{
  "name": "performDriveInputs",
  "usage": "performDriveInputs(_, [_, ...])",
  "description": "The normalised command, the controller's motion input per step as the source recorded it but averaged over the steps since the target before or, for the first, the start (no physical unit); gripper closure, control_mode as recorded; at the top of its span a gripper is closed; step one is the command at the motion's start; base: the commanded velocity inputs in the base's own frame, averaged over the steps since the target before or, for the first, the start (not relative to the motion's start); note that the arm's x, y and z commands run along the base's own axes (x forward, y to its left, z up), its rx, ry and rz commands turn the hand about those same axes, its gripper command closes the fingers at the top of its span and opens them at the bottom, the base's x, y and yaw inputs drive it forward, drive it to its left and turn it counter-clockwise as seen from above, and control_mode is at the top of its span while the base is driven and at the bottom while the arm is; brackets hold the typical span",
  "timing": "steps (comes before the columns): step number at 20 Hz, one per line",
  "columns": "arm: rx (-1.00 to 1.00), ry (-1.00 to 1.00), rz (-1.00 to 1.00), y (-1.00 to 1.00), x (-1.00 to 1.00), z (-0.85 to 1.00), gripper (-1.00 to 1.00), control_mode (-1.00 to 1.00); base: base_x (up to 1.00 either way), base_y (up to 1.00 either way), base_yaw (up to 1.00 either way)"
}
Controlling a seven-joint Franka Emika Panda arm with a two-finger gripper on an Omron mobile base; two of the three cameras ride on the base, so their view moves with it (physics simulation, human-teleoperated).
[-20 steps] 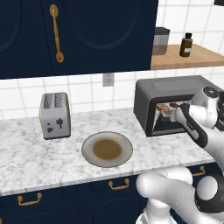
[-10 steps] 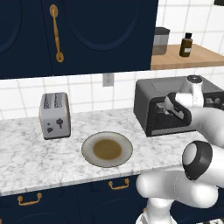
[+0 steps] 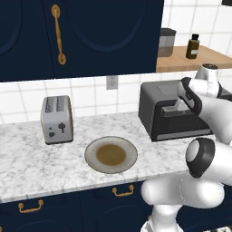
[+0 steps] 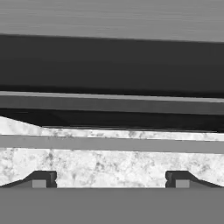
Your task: Pick up the kebab skewer and baguette bread, and place them inside the toaster oven. Close the toaster oven door and start by setting the timer.
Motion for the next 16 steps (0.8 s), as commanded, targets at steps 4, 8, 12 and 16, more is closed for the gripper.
performDriveInputs(4, [-0.04, -0.36, 0.0, 0.0, -0.8, 0.0, -1.0, -1.0, 0.0, 0.0, 0.0])
performDriveInputs(8, [-0.02, -0.26, 0.0, -0.12, -0.59, 0.0, -1.0, -1.0, 0.0, 0.0, 0.0])
performDriveInputs(12, [0.0, -0.15, 0.0, -0.38, -0.46, 0.1, -1.0, -1.0, 0.0, 0.0, 0.0])
performDriveInputs(16, [0.0, -0.19, 0.0, -0.47, -0.34, 0.19, -1.0, -1.0, 0.0, 0.0, 0.0])
